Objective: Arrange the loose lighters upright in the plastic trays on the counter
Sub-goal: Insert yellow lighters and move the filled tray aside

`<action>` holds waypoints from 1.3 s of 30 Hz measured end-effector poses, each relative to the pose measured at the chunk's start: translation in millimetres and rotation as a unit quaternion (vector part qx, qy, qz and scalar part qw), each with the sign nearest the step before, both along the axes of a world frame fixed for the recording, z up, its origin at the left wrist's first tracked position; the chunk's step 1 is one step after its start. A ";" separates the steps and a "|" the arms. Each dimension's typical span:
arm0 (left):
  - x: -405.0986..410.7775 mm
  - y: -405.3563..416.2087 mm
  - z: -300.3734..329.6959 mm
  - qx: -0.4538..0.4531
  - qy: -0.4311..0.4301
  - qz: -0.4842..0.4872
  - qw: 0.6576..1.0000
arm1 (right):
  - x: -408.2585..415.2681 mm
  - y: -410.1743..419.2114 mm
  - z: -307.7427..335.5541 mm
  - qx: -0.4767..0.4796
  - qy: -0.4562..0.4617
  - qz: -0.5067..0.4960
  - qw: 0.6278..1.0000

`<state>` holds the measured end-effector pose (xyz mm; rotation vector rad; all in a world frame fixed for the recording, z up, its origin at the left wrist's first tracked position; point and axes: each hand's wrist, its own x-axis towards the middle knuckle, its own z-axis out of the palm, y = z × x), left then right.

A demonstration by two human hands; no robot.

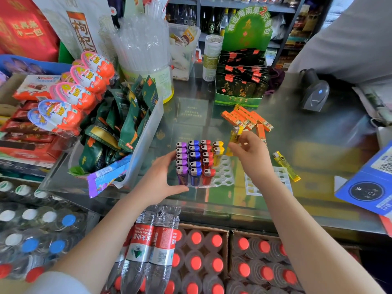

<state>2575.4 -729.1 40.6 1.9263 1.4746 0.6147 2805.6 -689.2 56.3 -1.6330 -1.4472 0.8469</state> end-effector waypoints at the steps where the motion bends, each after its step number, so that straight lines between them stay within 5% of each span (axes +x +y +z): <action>1: 0.2 -0.5 -1.0 -0.001 -0.002 -0.001 1.000 | 0.9 -4.9 -0.4 0.003 0.022 -0.004 1.000; 9: 2.7 -0.9 -8.7 0.007 -0.006 0.002 1.000 | -2.9 -32.2 0.0 -0.008 0.077 0.026 0.997; 24: 4.2 1.2 -8.6 0.026 0.006 0.008 1.000 | -18.8 -32.4 -8.6 0.057 -0.154 0.087 0.983; 39: 15.5 15.6 -11.3 0.018 0.003 0.020 1.000 | -6.1 -23.9 -8.6 0.021 -0.222 0.061 0.973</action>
